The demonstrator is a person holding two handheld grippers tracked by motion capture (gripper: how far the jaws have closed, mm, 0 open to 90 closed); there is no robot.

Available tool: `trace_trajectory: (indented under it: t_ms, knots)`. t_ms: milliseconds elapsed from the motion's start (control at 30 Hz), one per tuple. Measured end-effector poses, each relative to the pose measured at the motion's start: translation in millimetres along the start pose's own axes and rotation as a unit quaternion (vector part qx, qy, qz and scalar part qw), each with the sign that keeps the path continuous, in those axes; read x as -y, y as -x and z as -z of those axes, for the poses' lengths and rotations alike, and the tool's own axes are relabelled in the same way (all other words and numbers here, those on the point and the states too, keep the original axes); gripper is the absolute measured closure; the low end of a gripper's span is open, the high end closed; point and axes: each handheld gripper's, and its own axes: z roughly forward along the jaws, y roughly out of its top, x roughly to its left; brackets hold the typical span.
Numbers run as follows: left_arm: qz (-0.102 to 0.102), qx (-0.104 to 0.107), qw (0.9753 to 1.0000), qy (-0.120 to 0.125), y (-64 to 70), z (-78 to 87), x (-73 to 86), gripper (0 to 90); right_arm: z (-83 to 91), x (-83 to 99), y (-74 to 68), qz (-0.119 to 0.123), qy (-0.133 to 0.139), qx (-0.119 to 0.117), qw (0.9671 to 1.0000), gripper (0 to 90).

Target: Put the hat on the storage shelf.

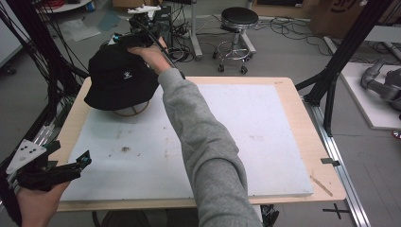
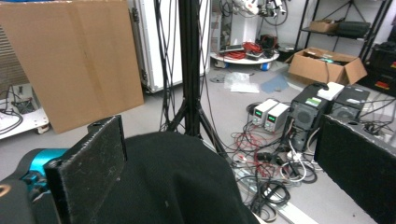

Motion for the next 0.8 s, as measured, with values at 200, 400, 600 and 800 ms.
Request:
trace_trajectory:
  t_ms: [200, 400, 600, 800]
  knots:
    - [-0.002, -0.001, 1.0, 0.0, 1.8, -2.1, -0.9, 2.1, 28.4, 3.9, 11.9, 0.006, 0.006, 0.001, 1.0, 2.1]
    - [-0.007, 0.001, 1.0, -0.001, 4.3, -6.6, -1.7, 2.1, 57.3, 13.6, 25.6, 0.007, -0.01, 0.009, 0.9999, 2.1]
    - [-0.008, 0.002, 1.0, -0.003, 6.5, -12.3, -2.8, 2.1, 88.1, 23.6, 40.0, 0.007, -0.011, 0.017, 0.9998, 2.1]
    - [-0.009, 0.003, 0.9999, -0.006, 8.5, -17.2, -2.6, 2.2, 114.5, 30.1, 54.2, 0.005, -0.005, 0.032, 0.9995, 2.1]
